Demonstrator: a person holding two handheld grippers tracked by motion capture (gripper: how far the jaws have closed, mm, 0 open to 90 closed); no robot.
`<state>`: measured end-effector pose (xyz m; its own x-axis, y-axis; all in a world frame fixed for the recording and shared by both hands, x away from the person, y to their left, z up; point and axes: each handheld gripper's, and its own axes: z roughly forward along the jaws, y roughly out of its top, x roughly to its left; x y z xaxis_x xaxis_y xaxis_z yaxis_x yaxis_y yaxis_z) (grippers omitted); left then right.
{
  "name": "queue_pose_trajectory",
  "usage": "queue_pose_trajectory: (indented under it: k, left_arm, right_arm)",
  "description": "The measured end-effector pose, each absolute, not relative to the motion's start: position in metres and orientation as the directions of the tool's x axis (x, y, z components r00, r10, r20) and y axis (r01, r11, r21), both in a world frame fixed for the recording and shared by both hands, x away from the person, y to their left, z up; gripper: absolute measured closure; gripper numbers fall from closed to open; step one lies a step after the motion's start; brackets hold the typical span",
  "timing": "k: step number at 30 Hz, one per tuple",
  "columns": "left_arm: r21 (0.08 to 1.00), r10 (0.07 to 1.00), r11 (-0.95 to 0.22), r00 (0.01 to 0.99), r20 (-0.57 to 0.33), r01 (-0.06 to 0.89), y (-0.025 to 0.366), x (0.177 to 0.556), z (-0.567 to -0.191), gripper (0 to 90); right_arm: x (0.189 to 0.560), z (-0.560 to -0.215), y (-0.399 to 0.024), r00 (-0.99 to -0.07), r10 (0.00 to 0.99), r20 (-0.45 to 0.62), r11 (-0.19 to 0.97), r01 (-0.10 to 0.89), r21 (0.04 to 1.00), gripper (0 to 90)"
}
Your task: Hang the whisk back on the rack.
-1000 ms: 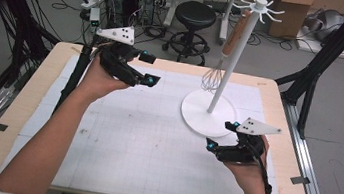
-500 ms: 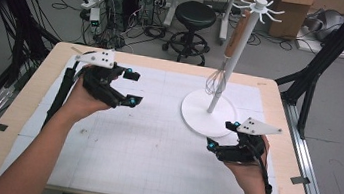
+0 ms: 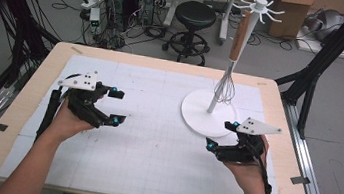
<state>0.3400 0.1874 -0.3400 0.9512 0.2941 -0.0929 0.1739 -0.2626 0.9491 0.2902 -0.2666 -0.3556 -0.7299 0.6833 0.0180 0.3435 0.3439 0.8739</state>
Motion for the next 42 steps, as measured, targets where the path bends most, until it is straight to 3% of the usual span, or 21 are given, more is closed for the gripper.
queue_pose_trajectory:
  k: [11,33,42]
  left_arm:
    - [0.943,0.323,-0.274,0.942,-0.093,0.187,0.192,0.332,-0.365,11.9]
    - [0.939,0.359,-0.276,0.928,-0.098,0.206,0.198,0.331,-0.37,1.9]
    - [0.935,0.361,-0.289,0.928,-0.092,0.205,0.198,0.33,-0.371,1.7]
  right_arm:
    - [0.291,-0.357,-0.265,-0.73,0.683,0.021,0.349,0.351,0.869,11.7]
    - [0.295,-0.36,-0.265,-0.733,0.68,0.017,0.363,0.356,0.861,11.7]
    - [0.293,-0.359,-0.263,-0.735,0.678,0.011,0.366,0.351,0.862,11.7]
